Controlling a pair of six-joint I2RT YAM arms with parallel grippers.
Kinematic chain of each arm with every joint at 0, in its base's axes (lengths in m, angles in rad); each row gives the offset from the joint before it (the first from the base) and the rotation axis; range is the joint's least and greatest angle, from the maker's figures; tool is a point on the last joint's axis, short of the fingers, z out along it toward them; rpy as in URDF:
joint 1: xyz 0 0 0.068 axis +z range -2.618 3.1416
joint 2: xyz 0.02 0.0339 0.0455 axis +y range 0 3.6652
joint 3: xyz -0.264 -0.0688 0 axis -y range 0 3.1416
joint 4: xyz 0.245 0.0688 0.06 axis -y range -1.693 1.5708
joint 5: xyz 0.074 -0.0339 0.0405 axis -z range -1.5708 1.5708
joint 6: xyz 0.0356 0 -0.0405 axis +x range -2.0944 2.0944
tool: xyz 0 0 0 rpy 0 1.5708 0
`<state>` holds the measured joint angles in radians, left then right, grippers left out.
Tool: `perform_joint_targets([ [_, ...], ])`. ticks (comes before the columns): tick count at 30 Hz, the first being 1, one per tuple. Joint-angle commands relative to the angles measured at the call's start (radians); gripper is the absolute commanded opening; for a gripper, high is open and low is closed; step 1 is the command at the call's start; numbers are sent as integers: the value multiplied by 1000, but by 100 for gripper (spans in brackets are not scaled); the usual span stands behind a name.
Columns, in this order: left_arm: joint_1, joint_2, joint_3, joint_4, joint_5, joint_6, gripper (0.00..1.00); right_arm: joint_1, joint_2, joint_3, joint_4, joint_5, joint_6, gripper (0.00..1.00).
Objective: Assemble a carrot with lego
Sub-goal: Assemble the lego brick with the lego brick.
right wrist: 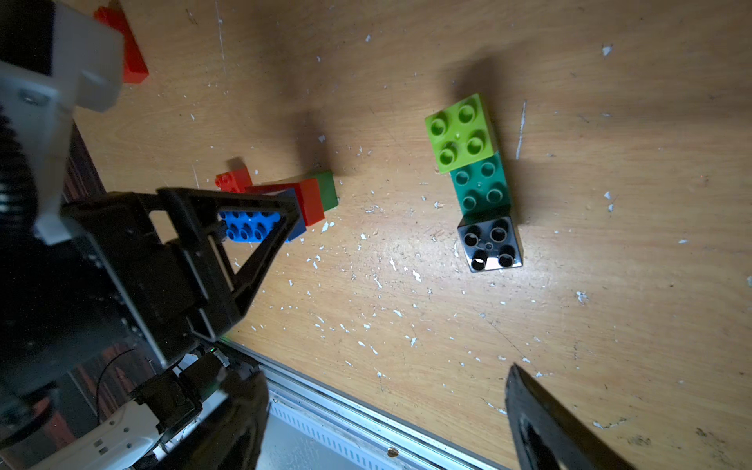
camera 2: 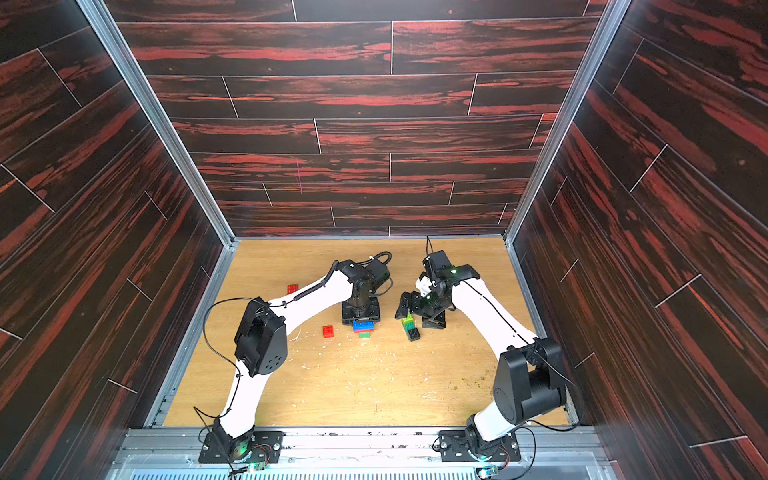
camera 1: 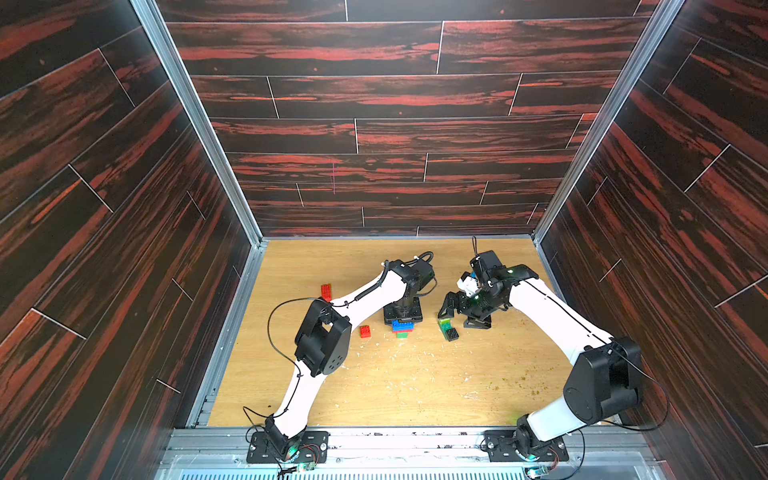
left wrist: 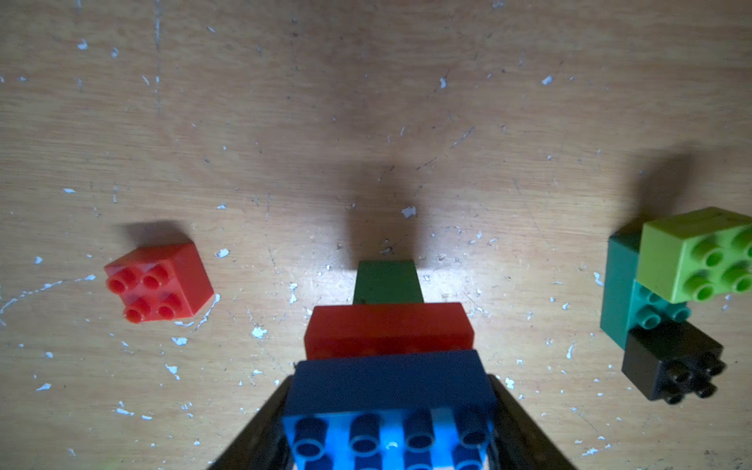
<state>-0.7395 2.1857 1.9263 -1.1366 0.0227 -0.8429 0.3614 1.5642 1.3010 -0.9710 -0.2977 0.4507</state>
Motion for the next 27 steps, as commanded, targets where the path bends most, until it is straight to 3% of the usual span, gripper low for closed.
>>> perform_joint_targets([
  [1,12,-38,-30,-1,-12,-15,37,-6,-15,1,-14,-12,-15,92],
  [27,38,2,-55,20,158,41,33,-6,-1,10,-27,-12,-23,92],
])
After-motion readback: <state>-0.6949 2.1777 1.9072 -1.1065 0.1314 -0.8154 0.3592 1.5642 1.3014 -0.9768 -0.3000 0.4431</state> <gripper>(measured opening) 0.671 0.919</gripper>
